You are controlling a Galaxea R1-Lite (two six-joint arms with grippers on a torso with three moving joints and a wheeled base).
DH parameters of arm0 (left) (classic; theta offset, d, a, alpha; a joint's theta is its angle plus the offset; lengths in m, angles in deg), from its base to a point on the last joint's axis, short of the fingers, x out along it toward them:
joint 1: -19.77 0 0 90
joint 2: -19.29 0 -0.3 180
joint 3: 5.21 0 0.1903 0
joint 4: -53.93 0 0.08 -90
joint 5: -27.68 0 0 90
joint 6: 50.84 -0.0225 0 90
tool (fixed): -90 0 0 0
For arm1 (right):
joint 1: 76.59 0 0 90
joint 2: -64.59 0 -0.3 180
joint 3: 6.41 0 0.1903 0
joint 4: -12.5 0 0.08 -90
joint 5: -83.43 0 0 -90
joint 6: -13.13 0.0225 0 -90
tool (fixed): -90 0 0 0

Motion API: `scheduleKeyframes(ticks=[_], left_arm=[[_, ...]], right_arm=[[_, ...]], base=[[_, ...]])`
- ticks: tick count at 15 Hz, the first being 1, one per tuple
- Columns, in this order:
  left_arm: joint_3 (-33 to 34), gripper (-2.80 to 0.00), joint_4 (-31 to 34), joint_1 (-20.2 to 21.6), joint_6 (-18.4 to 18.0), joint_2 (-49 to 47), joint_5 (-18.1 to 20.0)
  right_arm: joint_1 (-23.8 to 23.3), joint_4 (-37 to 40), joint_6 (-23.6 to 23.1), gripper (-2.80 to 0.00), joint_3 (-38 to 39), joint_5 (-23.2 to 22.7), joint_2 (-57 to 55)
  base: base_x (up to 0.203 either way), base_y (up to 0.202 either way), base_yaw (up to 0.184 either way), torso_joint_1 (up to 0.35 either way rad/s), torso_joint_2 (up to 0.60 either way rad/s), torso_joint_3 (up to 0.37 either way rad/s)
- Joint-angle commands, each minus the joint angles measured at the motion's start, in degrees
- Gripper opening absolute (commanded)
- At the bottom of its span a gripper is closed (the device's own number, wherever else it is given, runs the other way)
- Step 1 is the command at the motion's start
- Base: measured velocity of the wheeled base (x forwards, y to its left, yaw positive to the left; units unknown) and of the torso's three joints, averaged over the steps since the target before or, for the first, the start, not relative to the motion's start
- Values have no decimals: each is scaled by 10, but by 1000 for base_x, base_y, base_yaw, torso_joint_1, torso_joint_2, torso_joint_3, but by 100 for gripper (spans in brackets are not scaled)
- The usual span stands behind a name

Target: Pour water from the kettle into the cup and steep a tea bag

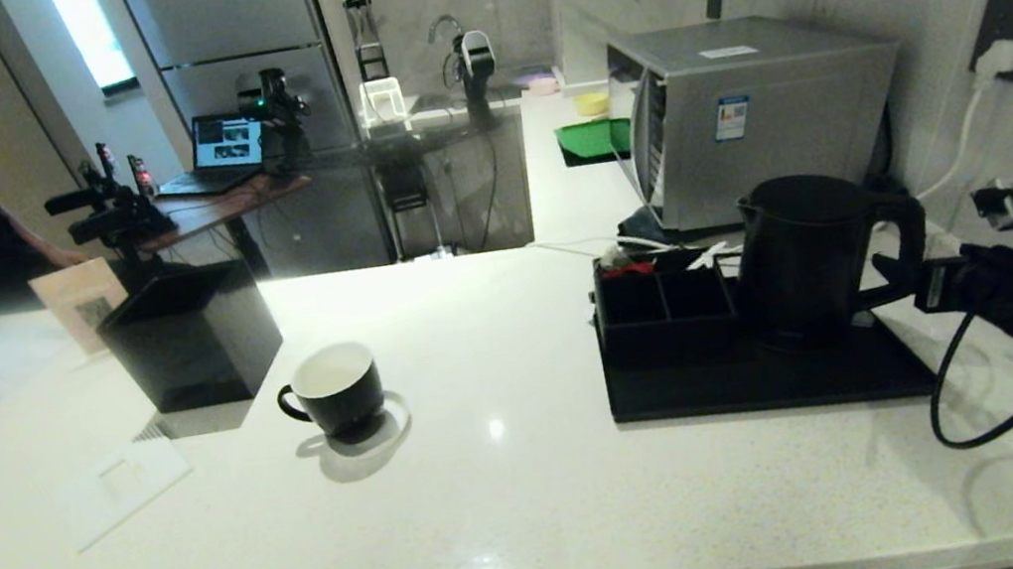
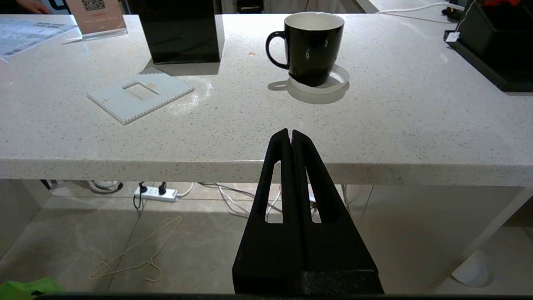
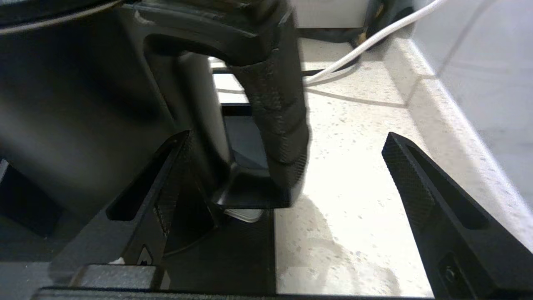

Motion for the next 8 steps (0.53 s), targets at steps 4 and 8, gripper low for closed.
scheduleKeyframes(ticks=[4, 8], left_arm=[[0, -280, 0, 0, 0, 0, 0], [0, -280, 0, 0, 0, 0, 0]], right_arm=[[1, -4, 8, 0, -31, 1, -18], [9, -3, 9, 0, -54, 54, -37]], base=[[0, 0, 0, 0, 0, 0], [0, 0, 0, 0, 0, 0]])
